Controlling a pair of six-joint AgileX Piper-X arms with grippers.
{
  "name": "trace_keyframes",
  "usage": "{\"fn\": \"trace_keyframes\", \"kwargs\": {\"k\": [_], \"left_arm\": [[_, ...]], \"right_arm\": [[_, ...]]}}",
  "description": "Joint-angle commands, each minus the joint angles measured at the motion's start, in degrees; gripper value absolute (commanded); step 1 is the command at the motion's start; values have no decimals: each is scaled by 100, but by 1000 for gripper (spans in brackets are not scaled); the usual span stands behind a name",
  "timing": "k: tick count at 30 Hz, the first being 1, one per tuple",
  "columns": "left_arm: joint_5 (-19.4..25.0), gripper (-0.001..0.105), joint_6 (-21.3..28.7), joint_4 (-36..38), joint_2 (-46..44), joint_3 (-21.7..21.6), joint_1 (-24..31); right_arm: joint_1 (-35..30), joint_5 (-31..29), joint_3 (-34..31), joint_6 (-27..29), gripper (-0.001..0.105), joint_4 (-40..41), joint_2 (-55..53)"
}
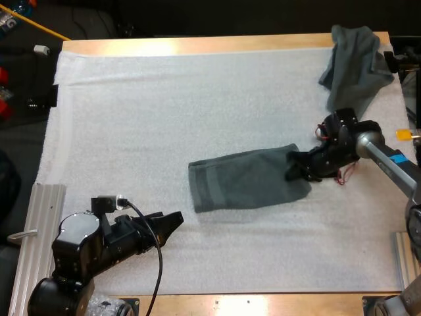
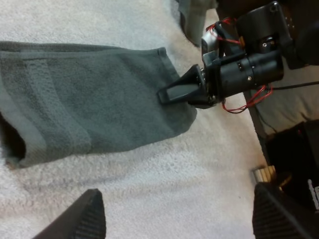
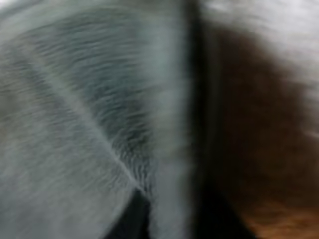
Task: Pick towel from pile, fold and stack
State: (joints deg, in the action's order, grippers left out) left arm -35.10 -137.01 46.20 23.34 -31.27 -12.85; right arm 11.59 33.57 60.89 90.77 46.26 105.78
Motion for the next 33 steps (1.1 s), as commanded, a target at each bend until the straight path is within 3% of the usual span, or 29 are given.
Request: {"fn": "trace_keyframes", "kwargs": {"k": [1, 5, 13, 15, 18, 23, 27, 33], "left_arm": [[-77, 60, -46, -22, -10, -33, 7], [-267, 60, -30, -22, -10, -33, 7], [-461, 60, -30, -22, -10, -33, 7], [-461, 60, -30, -22, -10, -33, 7], [-461, 60, -30, -22, -10, -33, 7], [-530, 60, -30, -22, -10, -33, 7], [-616, 60, 33, -22, -10, -33, 7], [-846, 60, 57, -22, -10, -33, 7]], "right_arm": [[8, -240, -17, 24, 3, 178, -115], [8, -1423, -17, 119, 0, 609, -404], [8, -4486, -17, 585, 0, 1609, -1331], [8, -4775, -17, 634, 0, 1642, -1536], [9, -4812, -17, 667, 0, 1615, -1814], [316, -4276, -17, 209, 0, 1536, -2067], [974, -3716, -17, -358, 0, 1167, -2054], [1997, -3610, -17, -952, 0, 181, -2009]]}}
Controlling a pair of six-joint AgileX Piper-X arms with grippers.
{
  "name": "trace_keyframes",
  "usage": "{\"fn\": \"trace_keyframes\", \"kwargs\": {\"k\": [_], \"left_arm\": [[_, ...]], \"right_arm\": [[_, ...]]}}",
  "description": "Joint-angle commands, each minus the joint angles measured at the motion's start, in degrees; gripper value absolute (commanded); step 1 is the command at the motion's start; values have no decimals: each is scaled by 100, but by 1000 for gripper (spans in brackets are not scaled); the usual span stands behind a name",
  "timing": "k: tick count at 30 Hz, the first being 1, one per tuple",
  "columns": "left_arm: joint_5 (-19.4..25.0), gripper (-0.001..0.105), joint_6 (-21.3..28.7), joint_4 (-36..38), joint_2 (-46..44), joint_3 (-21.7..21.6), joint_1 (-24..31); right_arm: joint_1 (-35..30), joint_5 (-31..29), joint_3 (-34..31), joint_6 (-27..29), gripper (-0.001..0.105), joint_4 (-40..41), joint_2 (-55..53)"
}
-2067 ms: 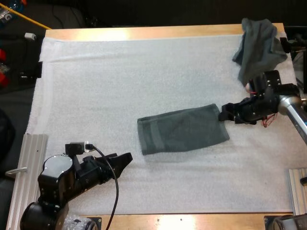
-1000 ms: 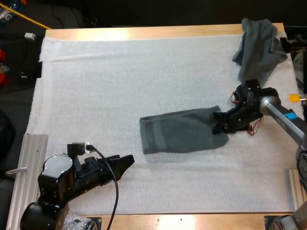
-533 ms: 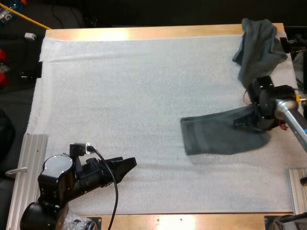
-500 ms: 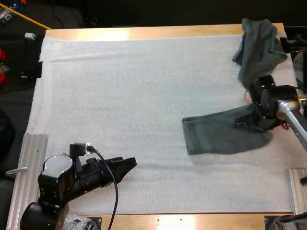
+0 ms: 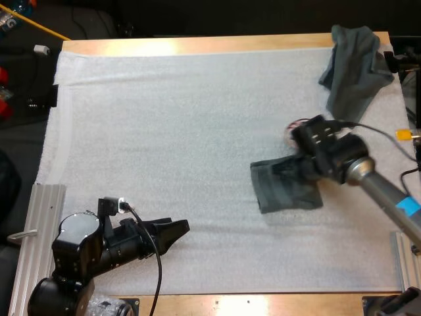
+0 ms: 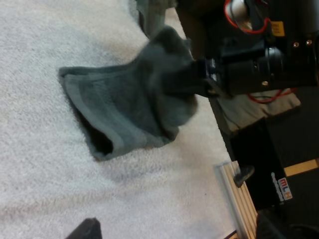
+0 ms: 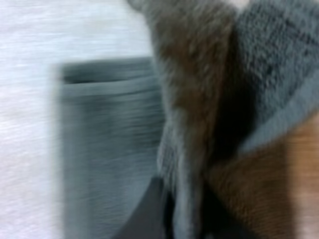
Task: Pick towel from pile, fold and stack
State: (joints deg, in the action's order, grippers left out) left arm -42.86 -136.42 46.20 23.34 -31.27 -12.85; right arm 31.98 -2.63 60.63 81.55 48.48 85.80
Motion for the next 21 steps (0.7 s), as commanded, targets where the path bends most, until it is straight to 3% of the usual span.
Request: {"fn": "trace_keyframes", "kwargs": {"k": [1, 6, 14, 17, 19, 20, 21], "left_arm": [[-97, 60, -2, -22, -10, -33, 7], [-230, 60, -2, -22, -10, -33, 7], [-425, 60, -2, -22, -10, -33, 7], [-449, 60, -2, -22, -10, -33, 7], [-448, 60, -2, -22, -10, -33, 7], [-448, 60, -2, -22, -10, -33, 7], [-448, 60, -2, -22, -10, -33, 7]], "right_arm": [[85, 29, 9, -85, 0, -185, 16], [441, 30, 9, -84, 0, -222, 263], [478, 30, 9, -339, 0, -97, 525], [478, 33, 9, -339, 13, -96, 526], [478, 184, 9, -339, 36, -85, 526], [478, 240, 9, -339, 42, -85, 526], [478, 405, 9, -338, 56, -86, 526]]}}
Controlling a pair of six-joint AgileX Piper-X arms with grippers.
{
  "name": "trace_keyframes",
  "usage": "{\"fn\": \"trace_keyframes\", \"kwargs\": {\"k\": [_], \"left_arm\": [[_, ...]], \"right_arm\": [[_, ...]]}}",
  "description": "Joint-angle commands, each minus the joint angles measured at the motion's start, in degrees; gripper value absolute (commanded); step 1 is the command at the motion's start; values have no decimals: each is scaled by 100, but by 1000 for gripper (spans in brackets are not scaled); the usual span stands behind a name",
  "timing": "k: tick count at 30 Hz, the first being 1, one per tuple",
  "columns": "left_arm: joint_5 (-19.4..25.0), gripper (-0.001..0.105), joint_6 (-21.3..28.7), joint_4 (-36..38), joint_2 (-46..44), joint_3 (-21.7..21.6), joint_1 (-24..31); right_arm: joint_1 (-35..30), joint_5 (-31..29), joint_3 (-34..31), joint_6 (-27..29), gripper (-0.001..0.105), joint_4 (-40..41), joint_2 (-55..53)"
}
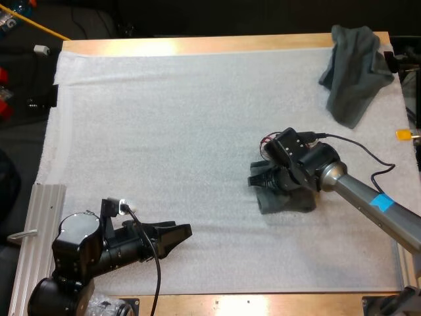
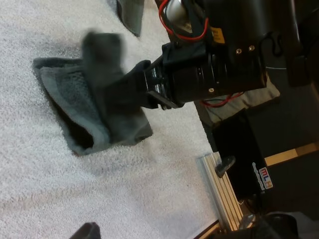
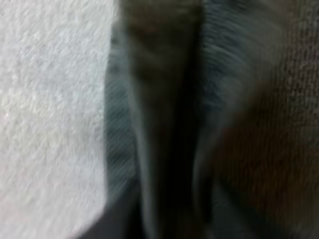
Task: Pick towel from pile, fold and stack
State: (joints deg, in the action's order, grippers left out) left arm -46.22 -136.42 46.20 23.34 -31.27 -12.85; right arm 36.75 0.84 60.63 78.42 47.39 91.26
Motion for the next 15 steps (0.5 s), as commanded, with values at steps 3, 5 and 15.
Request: {"fn": "trace_keyframes", "kwargs": {"k": [3, 5, 15], "left_arm": [[-111, 60, -2, -22, -10, -33, 7], [-111, 60, -2, -22, -10, -33, 7], [-111, 60, -1, -22, -10, -33, 7]], "right_arm": [[1, 464, 9, 24, 72, 16, -35], [1, 541, 9, 23, 71, 33, -48], [171, 1111, -13, -46, 67, -167, -46]]}}
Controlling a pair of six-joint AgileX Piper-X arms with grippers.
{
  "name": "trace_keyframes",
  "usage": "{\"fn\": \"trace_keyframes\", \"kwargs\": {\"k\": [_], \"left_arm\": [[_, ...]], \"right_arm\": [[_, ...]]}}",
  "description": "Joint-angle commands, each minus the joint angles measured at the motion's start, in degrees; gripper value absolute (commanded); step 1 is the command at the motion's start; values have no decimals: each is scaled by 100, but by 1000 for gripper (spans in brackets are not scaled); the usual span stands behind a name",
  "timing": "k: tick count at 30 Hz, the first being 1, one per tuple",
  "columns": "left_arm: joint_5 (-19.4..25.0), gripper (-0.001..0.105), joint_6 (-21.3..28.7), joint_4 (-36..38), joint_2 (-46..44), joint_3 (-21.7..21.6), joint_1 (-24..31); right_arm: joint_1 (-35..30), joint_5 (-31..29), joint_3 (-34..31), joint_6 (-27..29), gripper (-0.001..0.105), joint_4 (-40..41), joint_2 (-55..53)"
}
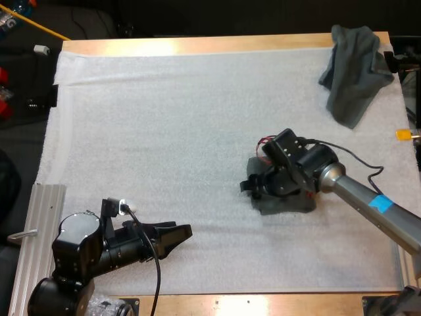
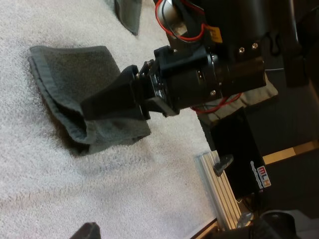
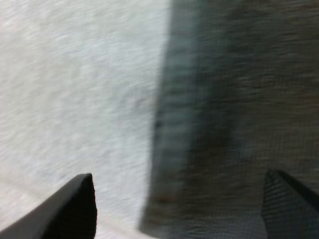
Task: Pick towel from pile, fold and stack
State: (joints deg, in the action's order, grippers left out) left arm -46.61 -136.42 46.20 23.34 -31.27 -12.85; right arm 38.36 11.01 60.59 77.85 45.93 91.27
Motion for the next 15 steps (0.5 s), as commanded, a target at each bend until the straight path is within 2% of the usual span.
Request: {"fn": "trace_keyframes", "kwargs": {"k": [1, 4, 9, 15], "left_arm": [[-72, 60, 9, -22, -10, -33, 7], [-72, 60, 9, -22, -10, -33, 7], [-72, 60, 9, -22, -10, -33, 7], [-72, 60, 9, -22, -10, -33, 7]], "right_arm": [[65, 132, -7, -73, 67, -62, -35], [204, 222, -7, -309, 67, -100, 88], [342, 508, -7, -368, 67, -96, 459], [362, 249, -7, -349, 67, 33, 303]]}}
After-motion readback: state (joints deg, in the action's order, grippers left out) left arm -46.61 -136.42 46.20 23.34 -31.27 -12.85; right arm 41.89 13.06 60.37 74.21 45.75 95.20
